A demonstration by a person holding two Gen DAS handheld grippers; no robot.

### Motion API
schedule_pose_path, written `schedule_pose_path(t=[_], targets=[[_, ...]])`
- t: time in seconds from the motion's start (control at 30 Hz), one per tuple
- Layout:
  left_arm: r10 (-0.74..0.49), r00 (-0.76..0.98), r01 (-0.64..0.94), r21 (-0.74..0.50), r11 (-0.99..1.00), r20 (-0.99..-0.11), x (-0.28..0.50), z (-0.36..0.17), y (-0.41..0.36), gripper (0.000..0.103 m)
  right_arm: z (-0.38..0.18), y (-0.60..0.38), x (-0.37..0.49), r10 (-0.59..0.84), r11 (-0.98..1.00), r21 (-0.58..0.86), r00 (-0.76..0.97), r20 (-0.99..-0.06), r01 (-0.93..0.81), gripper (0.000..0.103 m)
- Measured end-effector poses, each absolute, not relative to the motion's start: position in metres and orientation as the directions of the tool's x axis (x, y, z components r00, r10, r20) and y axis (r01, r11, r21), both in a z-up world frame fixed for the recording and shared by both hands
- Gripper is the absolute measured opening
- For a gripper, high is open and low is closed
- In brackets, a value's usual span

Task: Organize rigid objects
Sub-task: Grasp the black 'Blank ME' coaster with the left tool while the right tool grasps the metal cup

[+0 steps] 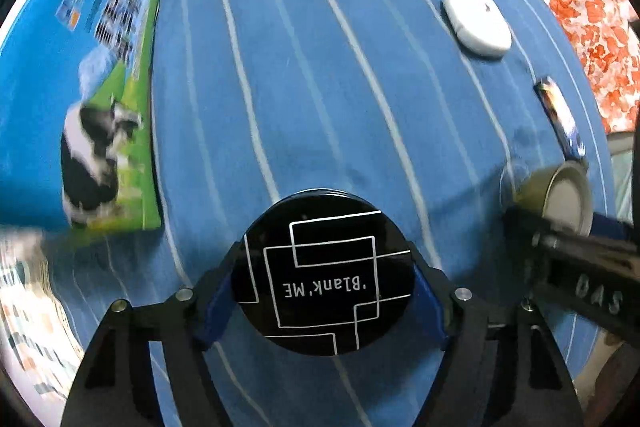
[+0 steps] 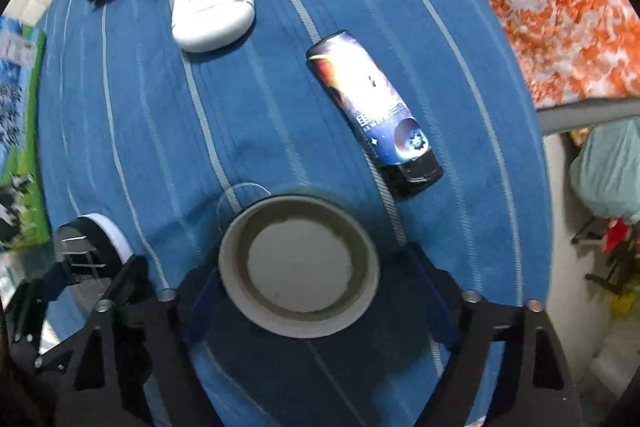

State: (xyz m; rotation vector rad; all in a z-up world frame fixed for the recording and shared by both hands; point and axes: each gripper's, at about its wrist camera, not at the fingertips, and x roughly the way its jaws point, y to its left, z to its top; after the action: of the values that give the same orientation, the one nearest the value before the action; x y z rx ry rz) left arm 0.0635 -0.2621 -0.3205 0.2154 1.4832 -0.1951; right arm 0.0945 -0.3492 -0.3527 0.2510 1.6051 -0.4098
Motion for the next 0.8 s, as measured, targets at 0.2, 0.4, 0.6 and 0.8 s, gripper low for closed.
schedule_pose_path(t=[0.2,0.4,0.6,0.8], targets=[[-0.018,0.057,0.242,-0.004,0.970,-0.998,0.044,-0.322,-0.250,0.073,-0.346,-0.335,0.092,-0.104,0.930,-0.123,-0.073,-0.992,0.348,0.068],[-0.013,0.057,0.247,0.001,0.969,-0.998,0.052,-0.325,-0.257,0.073,-0.345,-0.337,0.097,-0.102,0.928,-0.123,-0.077,-0.992,0.352,0.067],[-0.011,0.066,0.235,0.005,0.972,-0.998,0.050,-0.320,-0.234,0.073,-0.340,-0.330,0.094,-0.112,0.936,-0.126,-0.061,-0.992,0.329,0.067],[-0.006,0.073,0.234,0.011,0.972,-0.997,0.037,-0.308,-0.228,0.073,-0.333,-0.321,0.085,-0.124,0.944,-0.127,-0.027,-0.992,0.304,0.067]])
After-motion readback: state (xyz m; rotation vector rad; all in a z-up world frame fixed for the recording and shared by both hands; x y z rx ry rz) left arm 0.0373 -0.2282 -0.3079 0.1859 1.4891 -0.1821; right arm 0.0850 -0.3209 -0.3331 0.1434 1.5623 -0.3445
